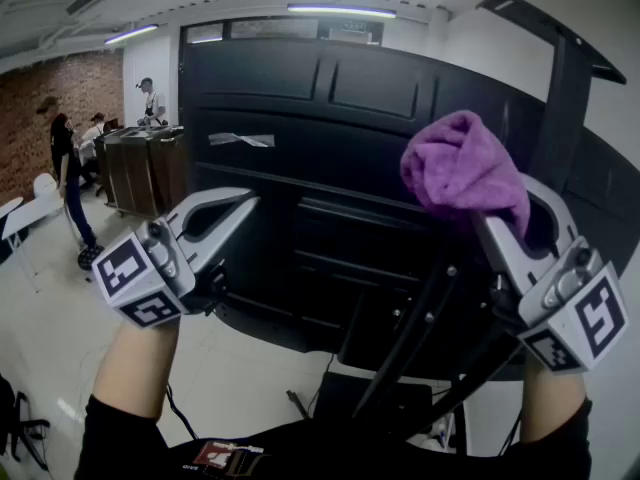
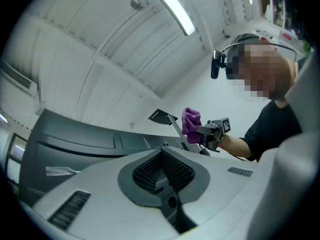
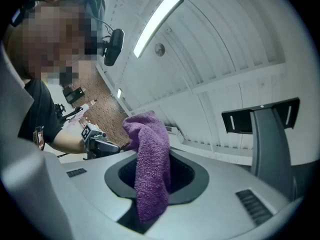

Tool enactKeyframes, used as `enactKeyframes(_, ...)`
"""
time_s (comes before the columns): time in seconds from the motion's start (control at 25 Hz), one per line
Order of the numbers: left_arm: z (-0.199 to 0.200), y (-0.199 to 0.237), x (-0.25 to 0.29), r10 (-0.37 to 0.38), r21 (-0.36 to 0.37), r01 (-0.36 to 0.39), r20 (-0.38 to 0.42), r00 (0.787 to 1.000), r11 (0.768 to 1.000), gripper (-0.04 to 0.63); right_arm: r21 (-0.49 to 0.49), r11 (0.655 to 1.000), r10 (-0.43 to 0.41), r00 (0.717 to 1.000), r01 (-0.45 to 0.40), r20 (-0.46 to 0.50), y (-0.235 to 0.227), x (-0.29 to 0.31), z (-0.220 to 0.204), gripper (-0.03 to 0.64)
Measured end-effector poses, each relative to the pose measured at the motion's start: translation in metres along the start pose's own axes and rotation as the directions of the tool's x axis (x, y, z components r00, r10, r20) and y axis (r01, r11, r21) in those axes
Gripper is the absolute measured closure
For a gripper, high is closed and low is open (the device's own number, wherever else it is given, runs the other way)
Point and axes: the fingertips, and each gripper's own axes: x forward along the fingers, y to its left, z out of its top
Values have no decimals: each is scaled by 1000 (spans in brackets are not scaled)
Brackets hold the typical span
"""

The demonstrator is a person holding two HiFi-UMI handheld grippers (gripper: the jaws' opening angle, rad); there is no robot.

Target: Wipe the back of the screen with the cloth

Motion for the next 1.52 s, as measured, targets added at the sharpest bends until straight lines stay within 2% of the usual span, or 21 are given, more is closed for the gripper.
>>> enactKeyframes(0.12, 5, 24, -32, 53, -8, -53, 13, 999, 999, 600, -56, 998, 11, 1000, -11, 1, 6, 40, 13, 518)
enactKeyframes(0.2, 5, 40, -59, 92, -22, -92, 17, 996, 996, 600, -124, 992, -7, 1000, 4, -29, 7, 67, 14, 518)
enactKeyframes(0.44, 5, 81, -140, 188, -39, -188, 8, 982, 981, 600, -222, 975, -57, 991, 30, -118, 21, 152, 3, 518)
enactKeyframes(0.68, -9, 91, -207, 254, -22, -255, -15, 967, 967, 600, -366, 928, -142, 972, 65, -189, 35, 239, -6, 518)
enactKeyframes(0.84, -8, 96, -235, 268, -18, -268, -25, 963, 963, 600, -457, 887, -197, 949, 65, -246, 42, 305, -29, 518)
enactKeyframes(1.0, -11, 99, -260, 279, -20, -279, -33, 960, 960, 600, -576, 817, -238, 919, 16, -313, 52, 358, -52, 518)
enactKeyframes(1.28, -24, 106, -290, 292, -59, -294, -47, 955, 954, 600, -687, 718, -259, 873, -112, -414, 70, 408, -64, 518)
enactKeyframes(1.52, -26, 107, -291, 280, -64, -282, -41, 959, 957, 600, -686, 699, -258, 823, -202, -506, 47, 371, -76, 517)
